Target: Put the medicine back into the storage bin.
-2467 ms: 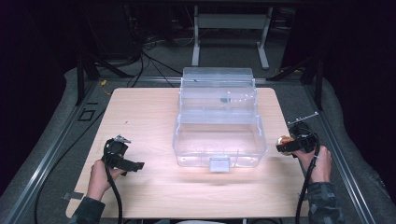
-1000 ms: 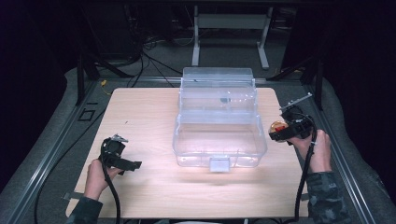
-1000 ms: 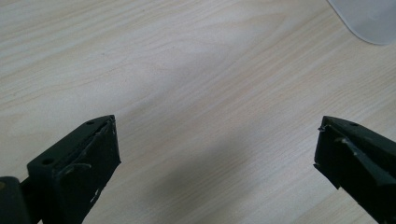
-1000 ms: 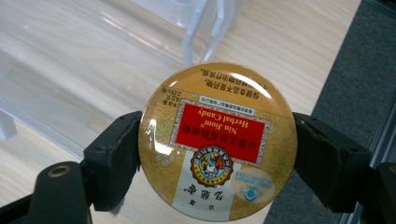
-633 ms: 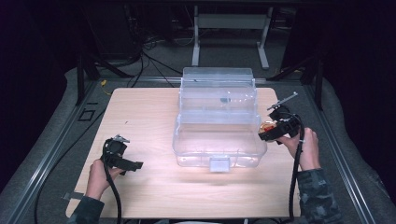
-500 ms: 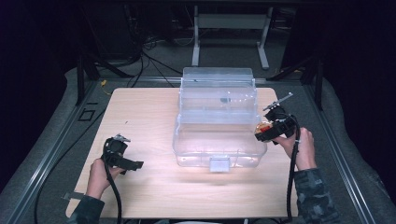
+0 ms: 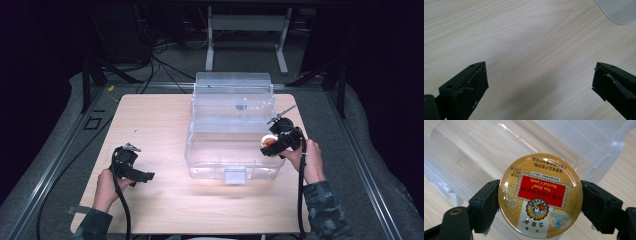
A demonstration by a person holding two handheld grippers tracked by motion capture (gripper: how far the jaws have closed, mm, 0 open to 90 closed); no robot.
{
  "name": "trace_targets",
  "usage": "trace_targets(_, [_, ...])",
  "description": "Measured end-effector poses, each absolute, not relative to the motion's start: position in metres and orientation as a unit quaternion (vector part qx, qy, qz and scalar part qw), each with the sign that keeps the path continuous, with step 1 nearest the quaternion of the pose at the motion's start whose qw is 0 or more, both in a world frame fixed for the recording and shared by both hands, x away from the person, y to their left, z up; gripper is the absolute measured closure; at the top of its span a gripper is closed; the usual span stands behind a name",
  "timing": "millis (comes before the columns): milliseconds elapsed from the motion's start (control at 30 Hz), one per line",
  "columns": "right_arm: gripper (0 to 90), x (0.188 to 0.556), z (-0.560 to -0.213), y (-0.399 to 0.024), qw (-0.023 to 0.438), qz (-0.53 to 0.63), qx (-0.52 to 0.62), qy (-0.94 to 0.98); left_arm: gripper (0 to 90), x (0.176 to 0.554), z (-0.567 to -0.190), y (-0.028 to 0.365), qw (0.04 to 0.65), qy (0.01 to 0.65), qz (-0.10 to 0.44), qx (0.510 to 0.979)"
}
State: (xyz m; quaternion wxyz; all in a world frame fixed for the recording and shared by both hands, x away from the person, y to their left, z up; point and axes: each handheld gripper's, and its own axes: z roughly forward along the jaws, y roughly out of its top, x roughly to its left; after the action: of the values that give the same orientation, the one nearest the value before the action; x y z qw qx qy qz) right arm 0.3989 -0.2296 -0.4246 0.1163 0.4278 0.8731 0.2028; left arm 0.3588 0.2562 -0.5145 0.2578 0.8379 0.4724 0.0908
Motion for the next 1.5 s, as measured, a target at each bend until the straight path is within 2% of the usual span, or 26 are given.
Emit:
trace_targets(1033, [19.9, 0.399, -0.454, -0.226, 0.095, 0.171, 0.425, 0.884, 0.8, 0.361, -0.514, 0.249, 0.248, 0.468, 0.102, 0.842])
trace_targets(1200, [19.0, 0.398, -0.454, -0.226, 0.091, 0.167, 0.423, 0.886, 1.1, 0.361, -0.513, 0.249, 0.252, 0.472, 0.101, 0.839])
trace_targets(1233, [16.2, 0.398, -0.454, -0.226, 0.092, 0.167, 0.423, 0.886, 1.2, 0.361, -0.513, 0.249, 0.252, 0.472, 0.103, 0.839])
trace_targets(1500, [12.8, 0.391, -0.434, -0.235, 0.111, 0.218, 0.427, 0.87, 1.0, 0.363, -0.507, 0.248, 0.26, 0.468, 0.101, 0.839])
